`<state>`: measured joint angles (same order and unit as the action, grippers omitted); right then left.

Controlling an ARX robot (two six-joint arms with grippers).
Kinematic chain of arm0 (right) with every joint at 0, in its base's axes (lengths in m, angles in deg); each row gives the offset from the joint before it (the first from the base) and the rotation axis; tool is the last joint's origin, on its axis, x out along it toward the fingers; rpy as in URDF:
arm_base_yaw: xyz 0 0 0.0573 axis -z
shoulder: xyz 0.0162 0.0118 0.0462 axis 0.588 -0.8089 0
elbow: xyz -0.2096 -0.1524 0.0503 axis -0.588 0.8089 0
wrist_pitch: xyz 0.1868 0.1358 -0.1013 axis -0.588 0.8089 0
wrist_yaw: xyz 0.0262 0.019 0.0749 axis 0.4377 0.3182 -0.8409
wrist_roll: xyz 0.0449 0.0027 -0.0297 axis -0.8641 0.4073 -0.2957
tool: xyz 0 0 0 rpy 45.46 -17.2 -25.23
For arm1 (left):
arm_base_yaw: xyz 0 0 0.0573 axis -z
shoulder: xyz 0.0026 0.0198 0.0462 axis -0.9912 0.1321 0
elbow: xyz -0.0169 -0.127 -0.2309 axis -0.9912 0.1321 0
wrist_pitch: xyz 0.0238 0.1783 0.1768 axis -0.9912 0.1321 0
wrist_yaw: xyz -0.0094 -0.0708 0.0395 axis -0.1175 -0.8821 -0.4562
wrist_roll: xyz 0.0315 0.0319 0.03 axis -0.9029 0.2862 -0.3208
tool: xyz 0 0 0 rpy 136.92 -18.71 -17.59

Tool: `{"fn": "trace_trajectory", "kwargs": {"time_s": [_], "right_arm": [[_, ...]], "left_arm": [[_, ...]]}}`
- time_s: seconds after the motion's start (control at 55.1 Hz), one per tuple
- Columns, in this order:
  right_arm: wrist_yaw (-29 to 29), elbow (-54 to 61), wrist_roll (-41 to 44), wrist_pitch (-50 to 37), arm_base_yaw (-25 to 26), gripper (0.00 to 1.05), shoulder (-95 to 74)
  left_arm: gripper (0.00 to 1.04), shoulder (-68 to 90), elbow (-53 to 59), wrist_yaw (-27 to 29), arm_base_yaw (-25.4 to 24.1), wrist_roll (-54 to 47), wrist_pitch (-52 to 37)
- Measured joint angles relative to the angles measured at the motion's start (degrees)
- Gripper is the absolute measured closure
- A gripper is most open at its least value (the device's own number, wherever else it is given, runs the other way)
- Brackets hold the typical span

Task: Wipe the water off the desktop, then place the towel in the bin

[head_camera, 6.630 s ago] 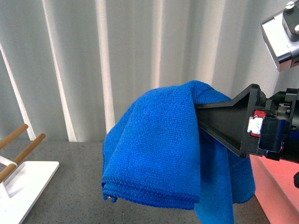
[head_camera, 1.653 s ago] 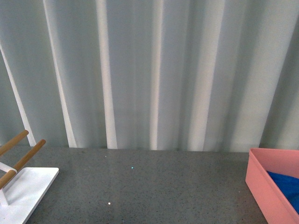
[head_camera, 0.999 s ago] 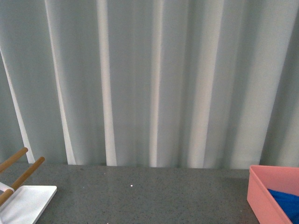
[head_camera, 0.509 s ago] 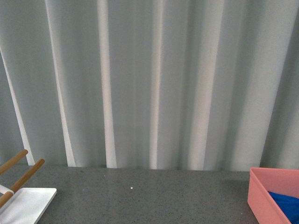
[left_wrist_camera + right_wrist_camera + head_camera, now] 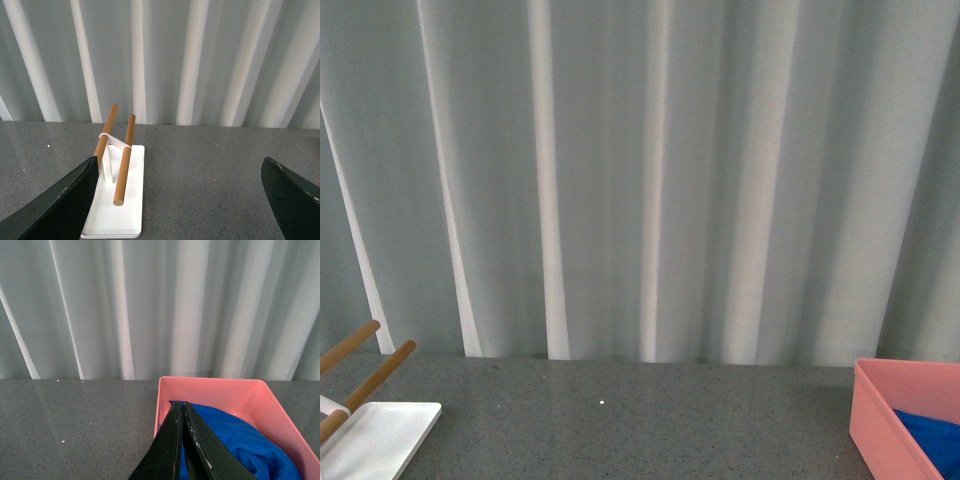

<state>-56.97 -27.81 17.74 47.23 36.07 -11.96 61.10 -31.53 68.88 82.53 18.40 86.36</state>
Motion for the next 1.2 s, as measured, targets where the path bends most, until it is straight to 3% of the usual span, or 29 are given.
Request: {"fn": "trace_trajectory", "kwargs": {"time_s": [0.708,0.817,0.999,1.199], "right_arm": [[0.0,0.0,0.0,13.0,0.0,1.01,13.1],[0.0,0.0,0.0,22.5,0.0,1.01,20.9],[0.1,0.0,0.0,22.9,0.0,1.01,22.7],[0.1,0.0,0.0,22.9,0.0,0.67,22.7]], "left_arm": [[0.07,0.0,0.0,0.0,0.0,0.0,0.0],[0.07,0.0,0.0,0.0,0.0,0.0,0.0],[0.07,0.0,0.0,0.0,0.0,0.0,0.0],[0.07,0.0,0.0,0.0,0.0,0.0,0.0]]}}
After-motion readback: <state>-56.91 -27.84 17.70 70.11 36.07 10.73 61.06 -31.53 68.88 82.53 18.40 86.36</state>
